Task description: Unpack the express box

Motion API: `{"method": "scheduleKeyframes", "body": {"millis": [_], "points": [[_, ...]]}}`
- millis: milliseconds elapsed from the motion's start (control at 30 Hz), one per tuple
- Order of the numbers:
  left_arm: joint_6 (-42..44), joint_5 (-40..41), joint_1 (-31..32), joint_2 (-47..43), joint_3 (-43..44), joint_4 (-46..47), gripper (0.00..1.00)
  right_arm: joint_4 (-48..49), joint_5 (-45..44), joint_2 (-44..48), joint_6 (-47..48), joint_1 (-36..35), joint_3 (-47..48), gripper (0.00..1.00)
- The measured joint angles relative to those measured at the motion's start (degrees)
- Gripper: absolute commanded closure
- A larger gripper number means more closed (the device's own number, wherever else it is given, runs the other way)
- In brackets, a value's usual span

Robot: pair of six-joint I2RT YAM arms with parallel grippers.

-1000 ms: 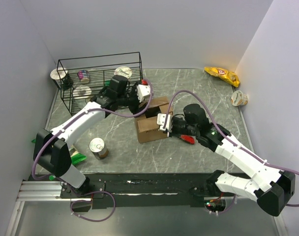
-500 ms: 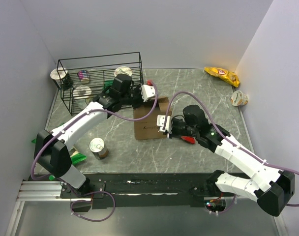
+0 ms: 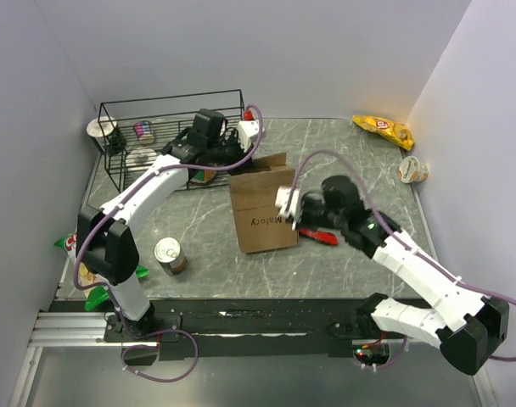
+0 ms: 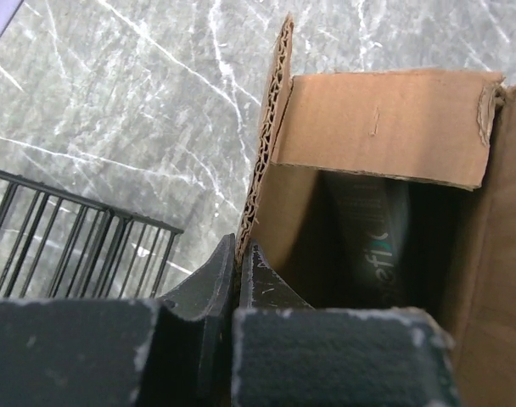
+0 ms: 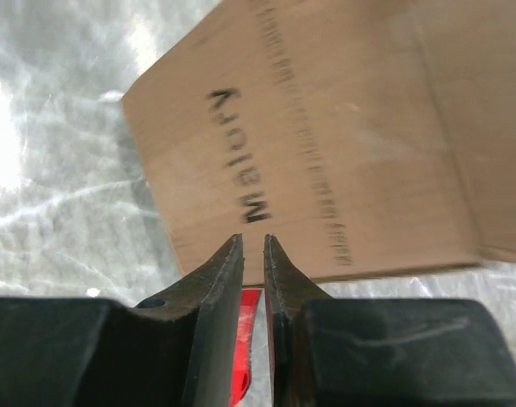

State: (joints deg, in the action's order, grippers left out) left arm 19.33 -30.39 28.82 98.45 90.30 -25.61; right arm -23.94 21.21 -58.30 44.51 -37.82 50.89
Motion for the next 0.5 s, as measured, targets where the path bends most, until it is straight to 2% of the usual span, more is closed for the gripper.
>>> {"method": "scheduleKeyframes", "body": {"millis": [33,133,267,500], "points": [[-0.3,-0.1,0.1,0.0,0.0,0.0,0.99,-0.4,0.8,-0.1,-1.0,1.4,1.6,0.53],[-0.6,0.1,0.6,-0.3,-0.1,0.1,0.99,-0.9,4.1,-1.5,-5.0,6.2,9.3,0.4],[-0.3,1.2,1.4,-1.5,-1.0,0.0,0.99,0.7,9.0,-3.6,-8.1,8.6,19.0,0.32],[0.0,2.4,3.0,-2.9,-1.4,-0.5,0.99,-3.0,16.4,-7.8,-7.5,8.6,21.6,0.29]]}}
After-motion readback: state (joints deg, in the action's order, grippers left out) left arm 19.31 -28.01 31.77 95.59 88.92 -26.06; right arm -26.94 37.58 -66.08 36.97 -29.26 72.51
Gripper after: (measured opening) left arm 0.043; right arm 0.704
